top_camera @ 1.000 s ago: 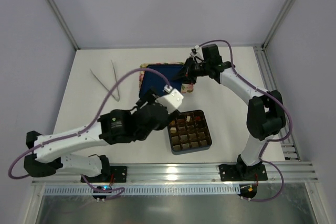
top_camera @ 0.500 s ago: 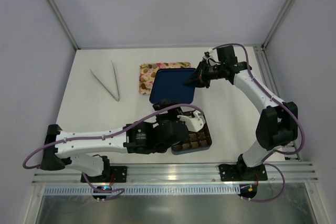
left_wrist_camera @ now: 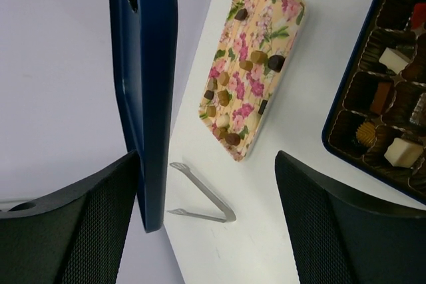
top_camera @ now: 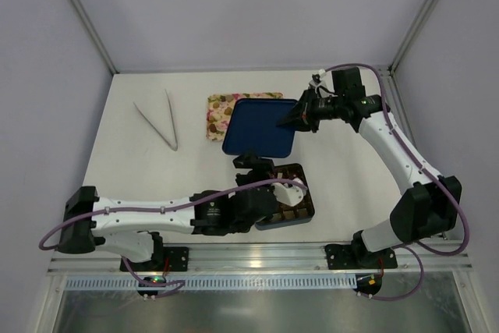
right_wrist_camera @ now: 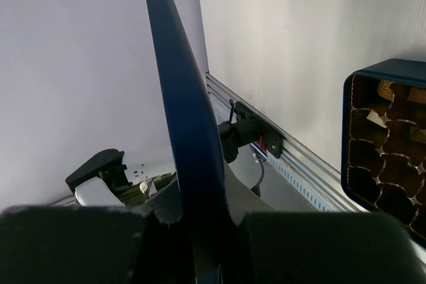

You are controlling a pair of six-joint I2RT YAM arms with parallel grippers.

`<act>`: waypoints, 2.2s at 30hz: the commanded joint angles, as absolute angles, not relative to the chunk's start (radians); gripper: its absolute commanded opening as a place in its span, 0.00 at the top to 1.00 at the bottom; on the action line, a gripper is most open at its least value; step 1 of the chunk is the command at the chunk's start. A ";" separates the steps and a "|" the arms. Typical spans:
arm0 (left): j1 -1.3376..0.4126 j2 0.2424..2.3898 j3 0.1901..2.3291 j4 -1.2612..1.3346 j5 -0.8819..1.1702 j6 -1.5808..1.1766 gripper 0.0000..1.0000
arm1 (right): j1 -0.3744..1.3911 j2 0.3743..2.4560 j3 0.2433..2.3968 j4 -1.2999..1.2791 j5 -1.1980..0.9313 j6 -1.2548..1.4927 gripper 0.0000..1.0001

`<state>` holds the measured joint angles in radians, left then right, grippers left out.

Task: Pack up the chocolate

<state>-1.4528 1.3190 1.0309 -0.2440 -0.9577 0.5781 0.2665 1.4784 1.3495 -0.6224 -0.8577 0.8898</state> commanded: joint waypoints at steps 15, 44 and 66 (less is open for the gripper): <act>-1.376 1.381 0.971 0.313 -1.025 0.959 0.34 | 0.270 1.364 1.299 -0.637 -0.887 0.907 0.96; -1.377 1.394 1.135 -0.024 -0.948 0.652 1.00 | 0.264 1.270 1.344 -0.588 -0.663 0.729 0.12; -1.019 1.221 1.272 -0.338 0.187 -0.629 1.00 | 0.236 0.936 1.203 -0.535 -0.089 0.534 0.00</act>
